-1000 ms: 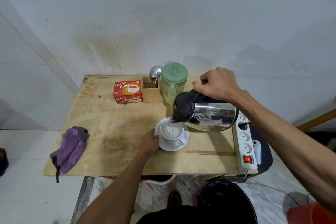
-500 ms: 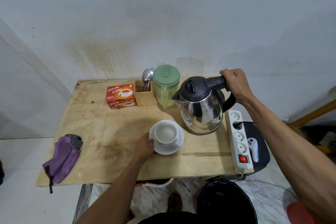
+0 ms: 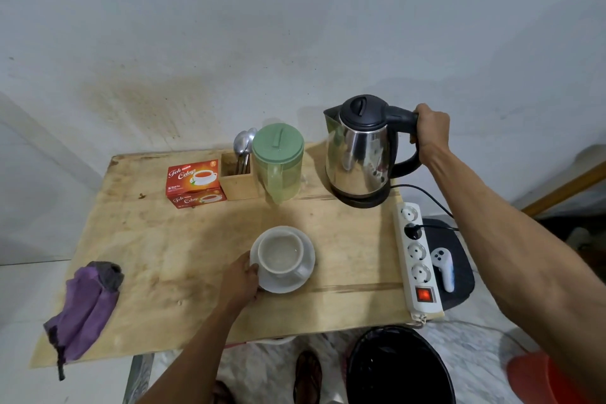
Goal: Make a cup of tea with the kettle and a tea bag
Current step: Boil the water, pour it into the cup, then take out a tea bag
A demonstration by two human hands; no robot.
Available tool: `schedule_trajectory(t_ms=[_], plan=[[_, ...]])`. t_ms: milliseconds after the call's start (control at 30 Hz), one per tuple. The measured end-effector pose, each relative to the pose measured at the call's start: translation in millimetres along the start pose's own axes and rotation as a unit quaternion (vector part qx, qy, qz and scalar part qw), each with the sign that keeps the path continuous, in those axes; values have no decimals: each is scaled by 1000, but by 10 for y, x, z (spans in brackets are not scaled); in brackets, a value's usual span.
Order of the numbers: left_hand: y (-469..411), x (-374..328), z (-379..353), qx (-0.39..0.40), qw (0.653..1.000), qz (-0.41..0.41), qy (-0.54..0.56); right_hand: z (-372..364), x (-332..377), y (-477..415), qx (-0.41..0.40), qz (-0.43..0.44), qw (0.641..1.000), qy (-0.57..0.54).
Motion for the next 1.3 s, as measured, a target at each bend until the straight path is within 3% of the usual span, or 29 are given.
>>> schedule_trajectory(t_ms=[700,1300], plan=[[59,-54,3,8,1000,11,21,194,-317,-237,-6,-19,998,-52],[45,-31,5,5,1000,18,11,238,-431,-27,10,-28,999,-23]])
Point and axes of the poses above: each hand's wrist, its own y-axis away from the middle knuckle, its own z-axis out of the back of the hand, x = y × z, the point moved 9 cm from there along -y, towards the middle knuckle, and after that the axes turned 14 degrees about x, right-handed, at the moved point
